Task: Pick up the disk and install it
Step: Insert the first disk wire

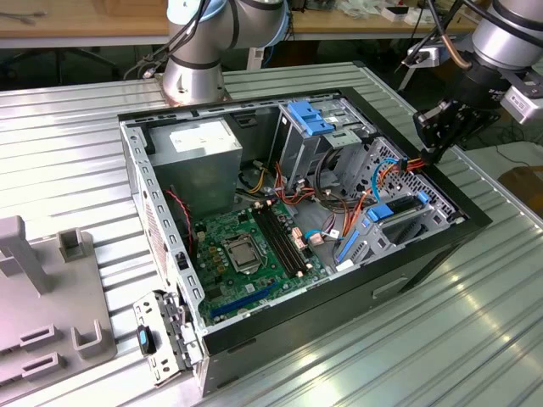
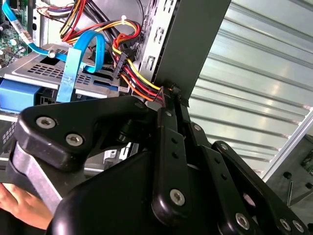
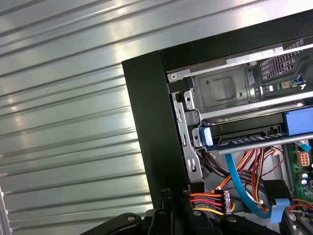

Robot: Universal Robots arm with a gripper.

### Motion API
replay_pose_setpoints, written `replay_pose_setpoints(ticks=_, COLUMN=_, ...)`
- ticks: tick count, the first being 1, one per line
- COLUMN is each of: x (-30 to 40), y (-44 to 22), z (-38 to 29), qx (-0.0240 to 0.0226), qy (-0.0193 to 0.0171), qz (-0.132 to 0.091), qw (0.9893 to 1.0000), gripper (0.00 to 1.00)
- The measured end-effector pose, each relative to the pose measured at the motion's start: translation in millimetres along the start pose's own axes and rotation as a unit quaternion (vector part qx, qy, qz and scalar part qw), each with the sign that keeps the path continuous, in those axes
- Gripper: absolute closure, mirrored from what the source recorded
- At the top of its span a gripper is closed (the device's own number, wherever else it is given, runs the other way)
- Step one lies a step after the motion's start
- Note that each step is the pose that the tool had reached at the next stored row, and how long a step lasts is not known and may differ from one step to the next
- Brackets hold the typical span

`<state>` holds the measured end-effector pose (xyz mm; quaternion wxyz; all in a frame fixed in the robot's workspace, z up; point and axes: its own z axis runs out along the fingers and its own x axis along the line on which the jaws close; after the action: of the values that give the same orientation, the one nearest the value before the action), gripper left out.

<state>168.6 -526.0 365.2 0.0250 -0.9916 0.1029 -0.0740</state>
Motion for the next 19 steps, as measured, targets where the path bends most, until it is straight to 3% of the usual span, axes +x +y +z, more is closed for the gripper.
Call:
replay_pose_setpoints(ticks=7, x=-0.2, y=0.1, z=0.0, qx=0.0000, qy=0.0000, qz=0.000, qw=1.0000, gripper=0.83)
replay_pose_setpoints(ticks=11, x=-6.1, y=1.3, z=-1.0, qx=0.0000, qy=0.0001, qz=0.000, qw=1.0000, gripper=0.83)
replay_pose_setpoints(ticks=15, x=-8.7, y=1.8, z=-1.7, qx=-0.0023, qy=0.0010, qz=0.016, qw=0.9999, gripper=0.83)
replay_pose_setpoints(ticks=19, x=-8.0, y=1.4, z=-9.1, qx=-0.0028, qy=0.0010, qz=0.018, qw=0.9998, gripper=0.83)
